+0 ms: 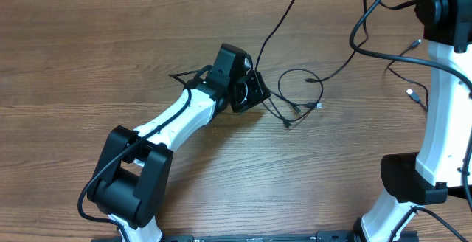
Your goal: Untangle cables
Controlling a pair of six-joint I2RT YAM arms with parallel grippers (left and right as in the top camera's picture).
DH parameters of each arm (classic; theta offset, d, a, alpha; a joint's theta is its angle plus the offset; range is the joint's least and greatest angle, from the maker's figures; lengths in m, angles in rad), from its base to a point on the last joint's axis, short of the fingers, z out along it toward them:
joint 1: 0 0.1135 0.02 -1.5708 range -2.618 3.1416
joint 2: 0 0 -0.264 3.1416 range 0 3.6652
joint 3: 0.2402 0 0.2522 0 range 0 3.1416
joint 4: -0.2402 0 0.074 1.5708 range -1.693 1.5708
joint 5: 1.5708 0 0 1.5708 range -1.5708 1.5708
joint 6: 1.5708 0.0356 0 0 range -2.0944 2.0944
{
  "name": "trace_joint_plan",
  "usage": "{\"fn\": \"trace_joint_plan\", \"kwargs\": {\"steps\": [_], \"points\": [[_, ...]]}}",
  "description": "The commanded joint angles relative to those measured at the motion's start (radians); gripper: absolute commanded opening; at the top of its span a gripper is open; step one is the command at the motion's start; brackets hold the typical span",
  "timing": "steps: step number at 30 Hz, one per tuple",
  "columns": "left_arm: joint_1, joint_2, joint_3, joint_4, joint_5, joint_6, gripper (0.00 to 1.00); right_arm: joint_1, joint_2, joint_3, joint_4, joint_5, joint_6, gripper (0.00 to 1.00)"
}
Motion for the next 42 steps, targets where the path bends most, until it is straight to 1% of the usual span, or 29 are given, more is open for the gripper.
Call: {"fn": "trace_joint_plan", "kwargs": {"steps": [1, 7, 11, 13, 19, 22, 23, 24, 25, 26, 27, 28, 35, 42], "points": [[0.046, 0.007, 0.003, -0.076, -0.045, -0.016, 0.04, -0.05, -0.024, 0.016, 0.053, 0.011, 0.027, 0.04], [0.151, 0.007, 0.003, -0.329, -0.187, -0.016, 0.04, -0.201, -0.024, 0.016, 0.196, 0.01, 0.193, 0.04], [0.214, 0.007, 0.003, -0.428, -0.251, 0.037, 0.04, -0.303, -0.024, 0.016, 0.292, 0.01, 0.299, 0.04], [0.242, 0.007, 0.003, -0.478, -0.289, 0.039, 0.04, -0.354, -0.024, 0.016, 0.344, 0.009, 0.335, 0.04], [0.286, 0.007, 0.003, -0.537, -0.322, 0.039, 0.04, -0.431, -0.024, 0.016, 0.402, 0.011, 0.35, 0.04], [0.29, 0.007, 0.003, -0.533, -0.321, 0.039, 0.04, -0.458, -0.023, 0.016, 0.428, 0.012, 0.346, 0.04], [0.29, 0.007, 0.003, -0.531, -0.321, 0.039, 0.06, -0.463, -0.023, 0.016, 0.439, 0.018, 0.346, 0.04], [0.29, 0.007, 0.003, -0.531, -0.32, 0.039, 0.13, -0.468, -0.023, 0.016, 0.449, 0.024, 0.346, 0.04], [0.29, 0.007, 0.003, -0.533, -0.32, 0.04, 0.3, -0.473, -0.023, 0.016, 0.46, 0.036, 0.346, 0.04], [0.29, 0.007, 0.003, -0.538, -0.317, 0.04, 0.64, -0.479, -0.023, 0.016, 0.469, 0.049, 0.346, 0.04], [0.29, 0.007, 0.003, -0.543, -0.318, 0.04, 0.85, -0.484, -0.021, 0.016, 0.478, 0.064, 0.346, 0.04], [0.29, 0.007, 0.003, -0.55, -0.318, 0.039, 0.99, -0.494, -0.018, 0.016, 0.486, 0.081, 0.343, 0.04], [0.29, 0.007, 0.003, -0.551, -0.318, 0.039, 0.99, -0.57, 0.037, 0.016, 0.522, 0.089, 0.343, 0.04], [0.29, 0.007, 0.003, -0.566, -0.317, 0.051, 1.0, -0.674, 0.129, 0.016, 0.584, 0.09, 0.343, 0.04]]}}
